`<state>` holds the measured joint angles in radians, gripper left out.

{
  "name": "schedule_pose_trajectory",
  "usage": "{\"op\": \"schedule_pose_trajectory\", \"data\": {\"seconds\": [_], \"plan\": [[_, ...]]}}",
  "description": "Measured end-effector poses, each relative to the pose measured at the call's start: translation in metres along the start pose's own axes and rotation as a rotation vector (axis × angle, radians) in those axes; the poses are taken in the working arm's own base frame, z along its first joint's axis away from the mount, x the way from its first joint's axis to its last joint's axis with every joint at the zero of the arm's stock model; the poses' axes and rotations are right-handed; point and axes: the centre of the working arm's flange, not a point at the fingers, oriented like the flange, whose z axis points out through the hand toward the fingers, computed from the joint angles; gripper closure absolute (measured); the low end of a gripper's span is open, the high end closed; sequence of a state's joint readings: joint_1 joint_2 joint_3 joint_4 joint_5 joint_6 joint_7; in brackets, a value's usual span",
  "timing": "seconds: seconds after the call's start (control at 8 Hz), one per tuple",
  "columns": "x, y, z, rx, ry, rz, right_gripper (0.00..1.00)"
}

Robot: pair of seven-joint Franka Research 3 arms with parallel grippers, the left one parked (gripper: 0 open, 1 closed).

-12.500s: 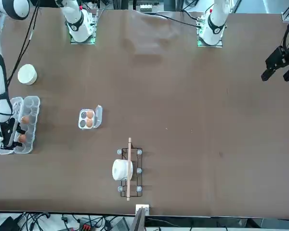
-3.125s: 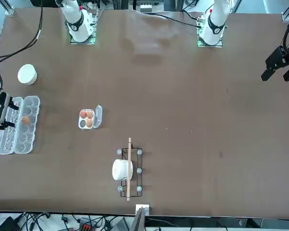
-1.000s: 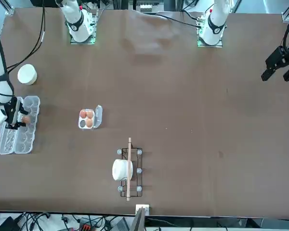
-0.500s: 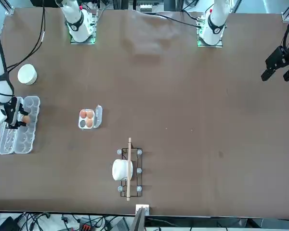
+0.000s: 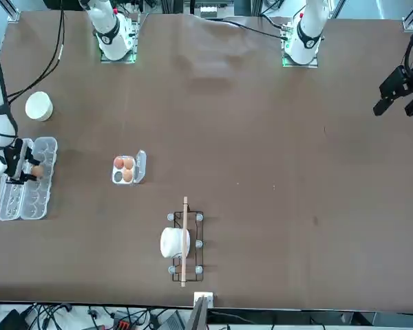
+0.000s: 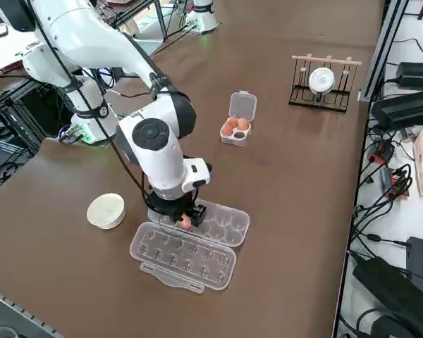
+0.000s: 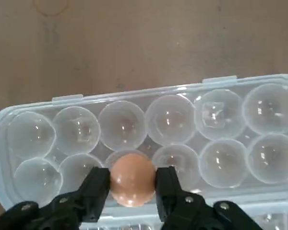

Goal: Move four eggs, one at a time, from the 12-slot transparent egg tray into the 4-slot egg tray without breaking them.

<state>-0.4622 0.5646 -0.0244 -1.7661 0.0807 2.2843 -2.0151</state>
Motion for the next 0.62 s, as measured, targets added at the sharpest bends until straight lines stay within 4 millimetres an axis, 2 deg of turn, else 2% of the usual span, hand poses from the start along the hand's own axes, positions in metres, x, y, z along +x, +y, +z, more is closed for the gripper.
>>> {"op": "schedule_pose_trajectory", "data": {"seconds": [0.38,0.5,0.62], "plan": [[0.018,0.001,-0.059,-0.007,0.013,0.049,0.44],[0.034,0.003,-0.082,-0.002,0.019,0.088,0.44],[0.059,0.005,-0.104,0.010,0.024,0.140,0.44]]}}
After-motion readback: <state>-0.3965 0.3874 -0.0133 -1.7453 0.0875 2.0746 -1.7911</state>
